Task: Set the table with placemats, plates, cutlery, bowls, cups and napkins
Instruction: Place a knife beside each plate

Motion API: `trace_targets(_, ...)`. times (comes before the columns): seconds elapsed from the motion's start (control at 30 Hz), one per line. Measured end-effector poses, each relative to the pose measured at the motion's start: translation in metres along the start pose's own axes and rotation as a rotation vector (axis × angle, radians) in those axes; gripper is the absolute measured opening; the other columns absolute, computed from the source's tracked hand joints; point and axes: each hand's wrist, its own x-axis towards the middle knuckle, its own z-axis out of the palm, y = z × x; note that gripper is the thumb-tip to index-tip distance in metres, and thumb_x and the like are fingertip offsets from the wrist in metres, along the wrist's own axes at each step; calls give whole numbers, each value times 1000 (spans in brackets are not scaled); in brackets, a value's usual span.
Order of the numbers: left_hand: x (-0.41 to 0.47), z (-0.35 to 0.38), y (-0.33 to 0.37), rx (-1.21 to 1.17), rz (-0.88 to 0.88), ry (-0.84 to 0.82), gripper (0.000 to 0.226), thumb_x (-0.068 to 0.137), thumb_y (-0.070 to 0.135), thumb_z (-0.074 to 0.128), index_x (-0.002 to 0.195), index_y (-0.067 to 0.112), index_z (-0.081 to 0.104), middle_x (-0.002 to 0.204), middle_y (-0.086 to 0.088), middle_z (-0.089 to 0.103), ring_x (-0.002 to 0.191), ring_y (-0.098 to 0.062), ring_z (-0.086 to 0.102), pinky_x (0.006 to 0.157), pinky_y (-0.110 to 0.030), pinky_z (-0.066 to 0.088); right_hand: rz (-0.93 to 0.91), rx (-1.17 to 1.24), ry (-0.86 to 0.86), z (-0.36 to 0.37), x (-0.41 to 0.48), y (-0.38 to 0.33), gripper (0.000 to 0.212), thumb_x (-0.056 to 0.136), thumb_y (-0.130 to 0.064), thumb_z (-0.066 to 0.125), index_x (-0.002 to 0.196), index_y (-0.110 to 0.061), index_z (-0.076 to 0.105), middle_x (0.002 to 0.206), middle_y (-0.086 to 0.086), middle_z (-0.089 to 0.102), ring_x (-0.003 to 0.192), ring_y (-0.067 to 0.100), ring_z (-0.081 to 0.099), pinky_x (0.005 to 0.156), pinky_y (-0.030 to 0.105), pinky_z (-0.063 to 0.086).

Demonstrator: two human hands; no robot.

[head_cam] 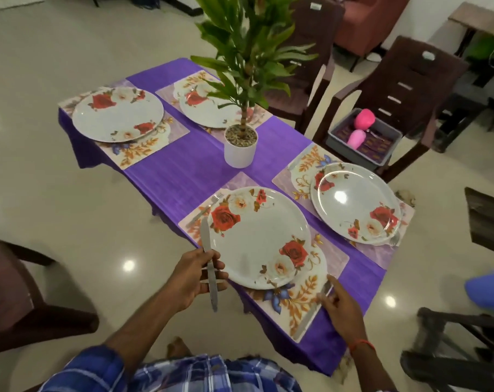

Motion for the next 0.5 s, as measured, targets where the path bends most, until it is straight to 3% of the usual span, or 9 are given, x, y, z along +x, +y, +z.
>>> trace_targets(0.13, 1, -27, 15, 9, 34, -33, 30, 106, 18, 48, 114, -6, 64, 93, -21, 71, 82, -37, 72, 79, -58, 62, 80, 66, 67, -8, -13, -40, 55, 98, -38, 60, 148, -22, 41, 95, 1, 67, 89, 17, 60, 89, 40, 50)
trace_targets(0.2, -1, -43, 24, -1, 54, -42, 30, 107, 16, 45, 113, -5, 65, 92, -20, 72, 83, -36, 72, 80, -59, 61, 91, 87, 131, -7, -19, -74, 47, 97, -33, 64, 140, -21, 49, 90, 1, 68, 81, 17, 62, 76, 35, 49)
trace_targets(0.3, -3, -64, 32, -21, 78, -36, 30, 108, 13, 42, 111, -2, 67, 91, -20, 74, 85, -38, 72, 82, -62, 60, -71, 115, 147, 7, -24, -135, 24, 95, -29, 67, 118, -28, 65, 83, -3, 71, 79, 15, 66, 73, 35, 54)
trace_targets(0.4, -4, -84, 36, -27, 115, -26, 27, 108, 13, 45, 111, -1, 68, 94, -19, 75, 87, -39, 74, 82, -63, 60, -286, 195, 7, 38, -24, -204, 15, 92, -23, 71, 103, -34, 68, 81, 0, 70, 77, 10, 66, 70, 24, 56)
trace_targets(0.5, -6, -104, 41, -33, 160, -12, 22, 105, 14, 53, 112, 2, 70, 98, -18, 76, 91, -40, 75, 82, -63, 60, -415, 223, -205, 77, -21, -274, 17, 92, -28, 72, 105, -39, 69, 82, 5, 69, 77, 18, 66, 74, 32, 56)
